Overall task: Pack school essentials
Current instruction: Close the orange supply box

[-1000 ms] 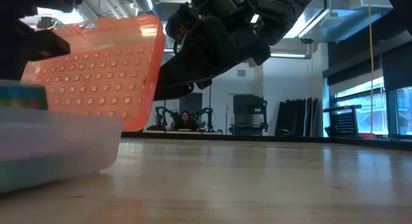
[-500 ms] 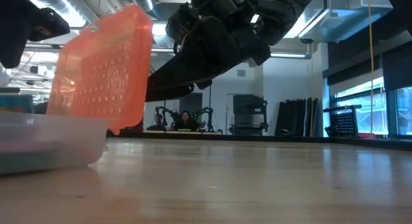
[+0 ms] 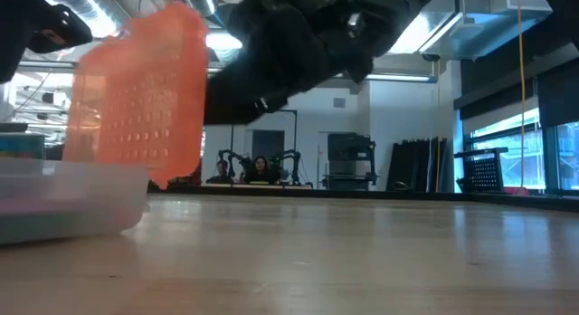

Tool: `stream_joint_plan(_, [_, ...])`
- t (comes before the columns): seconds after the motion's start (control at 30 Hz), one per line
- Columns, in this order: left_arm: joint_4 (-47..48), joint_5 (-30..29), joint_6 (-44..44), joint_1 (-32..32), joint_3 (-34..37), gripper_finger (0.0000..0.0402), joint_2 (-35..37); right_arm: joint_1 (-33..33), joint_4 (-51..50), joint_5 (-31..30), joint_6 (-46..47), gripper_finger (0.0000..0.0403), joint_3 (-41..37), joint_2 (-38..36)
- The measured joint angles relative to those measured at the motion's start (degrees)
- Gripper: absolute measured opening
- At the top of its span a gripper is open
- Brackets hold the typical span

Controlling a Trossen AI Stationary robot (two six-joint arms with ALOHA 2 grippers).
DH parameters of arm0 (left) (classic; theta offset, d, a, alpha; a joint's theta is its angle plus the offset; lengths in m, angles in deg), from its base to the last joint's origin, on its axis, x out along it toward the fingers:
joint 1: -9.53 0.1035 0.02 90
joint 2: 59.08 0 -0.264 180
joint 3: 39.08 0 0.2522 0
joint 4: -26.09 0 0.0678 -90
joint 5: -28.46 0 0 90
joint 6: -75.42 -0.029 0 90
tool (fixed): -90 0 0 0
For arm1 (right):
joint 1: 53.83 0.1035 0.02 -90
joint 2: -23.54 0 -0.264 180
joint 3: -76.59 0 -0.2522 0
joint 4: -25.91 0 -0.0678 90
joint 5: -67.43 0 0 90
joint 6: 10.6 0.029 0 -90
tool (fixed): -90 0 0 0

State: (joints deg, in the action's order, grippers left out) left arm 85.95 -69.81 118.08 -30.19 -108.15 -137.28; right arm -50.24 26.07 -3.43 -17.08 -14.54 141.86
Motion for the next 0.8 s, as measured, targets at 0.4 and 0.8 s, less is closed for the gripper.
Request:
stream_joint_plan(0.4, [-0.39, -1.89, 6.65, -3.85, 0.00, 0.0124, 9.07, 1.72, -0.14, -0.42, 0.03, 0.0399, 4.43, 0.00])
stream_joint_plan(0.8, [-0.32, -8.38, 8.35, -7.00, 0.00, 0.0124, 15.76, 6.61, 0.06, -11.88, -1.38, 0.0399, 7.31, 0.06])
